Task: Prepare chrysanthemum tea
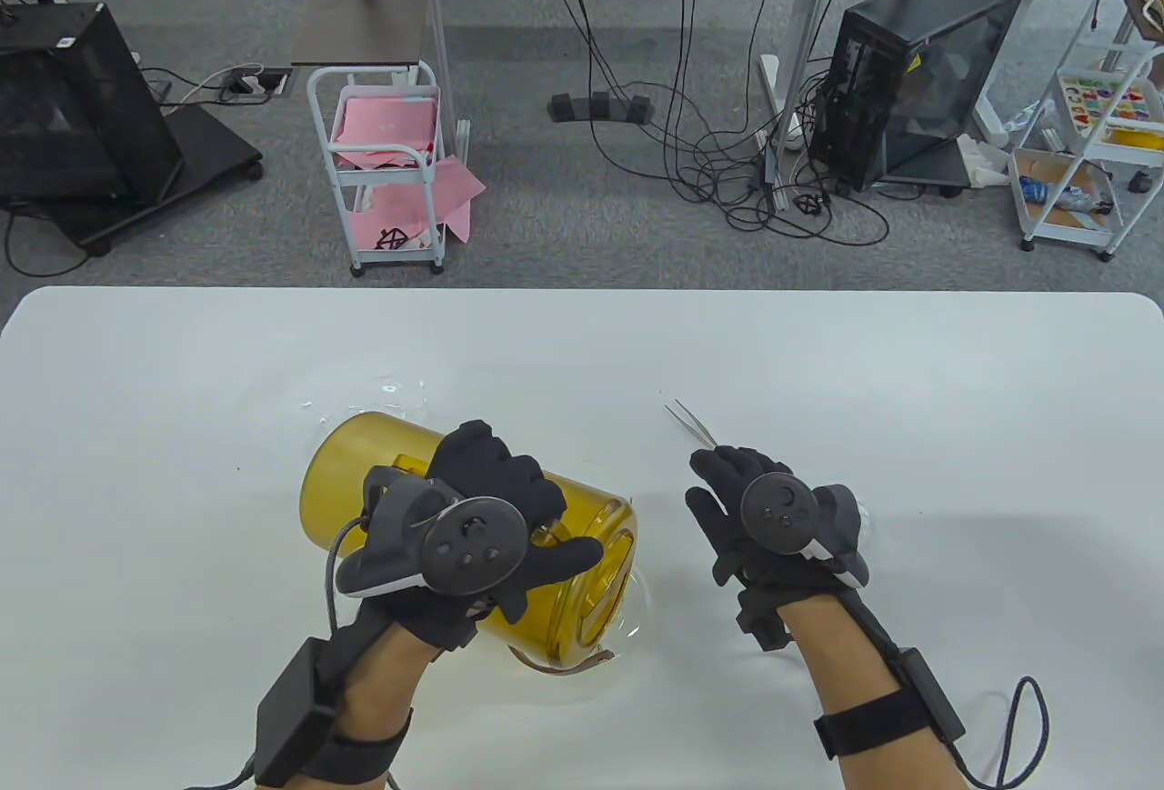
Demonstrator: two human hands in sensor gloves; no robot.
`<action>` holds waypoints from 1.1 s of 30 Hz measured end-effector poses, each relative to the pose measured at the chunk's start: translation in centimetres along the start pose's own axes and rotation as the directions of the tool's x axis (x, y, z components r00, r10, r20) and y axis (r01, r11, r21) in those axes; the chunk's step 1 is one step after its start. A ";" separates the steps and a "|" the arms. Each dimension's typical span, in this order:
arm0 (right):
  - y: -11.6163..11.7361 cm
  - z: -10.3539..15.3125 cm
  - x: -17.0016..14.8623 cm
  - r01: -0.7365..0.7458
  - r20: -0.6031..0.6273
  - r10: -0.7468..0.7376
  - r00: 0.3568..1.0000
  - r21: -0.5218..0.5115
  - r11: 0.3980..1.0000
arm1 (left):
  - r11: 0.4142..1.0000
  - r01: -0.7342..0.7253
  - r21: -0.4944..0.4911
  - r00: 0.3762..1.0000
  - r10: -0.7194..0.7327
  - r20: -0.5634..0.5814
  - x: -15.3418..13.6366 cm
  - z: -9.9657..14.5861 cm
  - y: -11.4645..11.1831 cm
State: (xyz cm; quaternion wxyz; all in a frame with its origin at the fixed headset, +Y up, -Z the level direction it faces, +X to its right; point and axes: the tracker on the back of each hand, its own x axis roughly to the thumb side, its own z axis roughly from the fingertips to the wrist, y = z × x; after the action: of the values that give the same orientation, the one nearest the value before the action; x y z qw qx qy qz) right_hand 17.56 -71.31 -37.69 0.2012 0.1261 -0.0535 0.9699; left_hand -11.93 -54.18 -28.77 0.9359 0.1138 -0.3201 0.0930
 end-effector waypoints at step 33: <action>0.0 0.0 0.0 0.000 -0.004 0.000 1.000 0.009 1.000 | 1.000 0.000 -0.003 1.000 0.000 -0.003 0.0 0.0 0.1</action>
State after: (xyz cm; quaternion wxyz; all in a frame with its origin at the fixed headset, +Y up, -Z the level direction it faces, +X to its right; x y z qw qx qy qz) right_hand 17.53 -71.31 -37.70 0.2007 0.1249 -0.0487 0.9704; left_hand -11.98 -54.12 -28.75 0.9366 0.1124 -0.3187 0.0926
